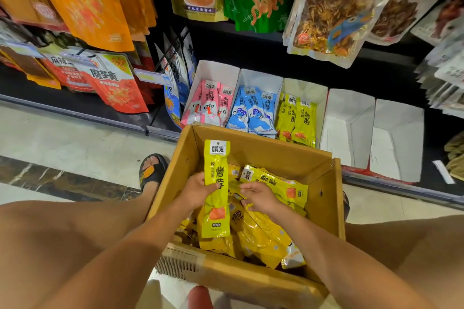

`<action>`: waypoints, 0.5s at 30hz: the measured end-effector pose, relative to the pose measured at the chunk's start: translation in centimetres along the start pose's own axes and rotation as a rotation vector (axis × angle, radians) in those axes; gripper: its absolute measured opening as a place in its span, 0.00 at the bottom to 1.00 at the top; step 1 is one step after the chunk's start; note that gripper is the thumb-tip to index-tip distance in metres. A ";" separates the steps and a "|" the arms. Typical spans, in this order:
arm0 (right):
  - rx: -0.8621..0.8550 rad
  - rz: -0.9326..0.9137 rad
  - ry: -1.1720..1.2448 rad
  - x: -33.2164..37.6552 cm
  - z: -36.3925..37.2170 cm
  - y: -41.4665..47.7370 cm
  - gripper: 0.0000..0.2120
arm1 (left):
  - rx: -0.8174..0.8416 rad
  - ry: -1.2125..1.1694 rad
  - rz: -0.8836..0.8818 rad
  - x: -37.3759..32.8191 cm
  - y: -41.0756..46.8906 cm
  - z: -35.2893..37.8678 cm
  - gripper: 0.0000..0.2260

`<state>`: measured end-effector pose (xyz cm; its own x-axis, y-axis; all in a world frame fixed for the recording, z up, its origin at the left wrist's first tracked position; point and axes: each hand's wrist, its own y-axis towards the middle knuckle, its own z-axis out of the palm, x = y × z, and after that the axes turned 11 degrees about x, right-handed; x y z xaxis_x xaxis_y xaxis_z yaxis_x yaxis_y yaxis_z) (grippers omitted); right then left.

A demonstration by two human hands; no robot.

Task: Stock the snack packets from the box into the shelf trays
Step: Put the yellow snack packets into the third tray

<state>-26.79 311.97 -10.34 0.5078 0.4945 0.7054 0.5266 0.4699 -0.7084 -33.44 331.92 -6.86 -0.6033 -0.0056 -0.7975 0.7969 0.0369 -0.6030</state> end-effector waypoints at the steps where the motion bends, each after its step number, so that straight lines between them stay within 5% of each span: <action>1: -0.048 0.050 -0.031 -1.0 -1.0 0.3 0.05 | -0.022 0.012 -0.002 0.2 0.1 -0.3 0.07; 7: -0.091 0.340 -0.675 -8.3 -8.0 0.8 0.16 | -0.108 0.012 -0.035 1.1 0.8 -1.6 0.08; 15: 0.189 0.300 -1.185 -8.6 -6.1 0.4 0.27 | -0.104 0.107 -0.105 2.4 1.3 -1.9 0.07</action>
<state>-26.76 303.43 -16.57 -0.3910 0.9113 0.1294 0.3395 0.2734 -0.9000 -33.88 333.84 -9.51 -0.6873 0.0917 -0.7205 0.7251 0.1452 -0.6732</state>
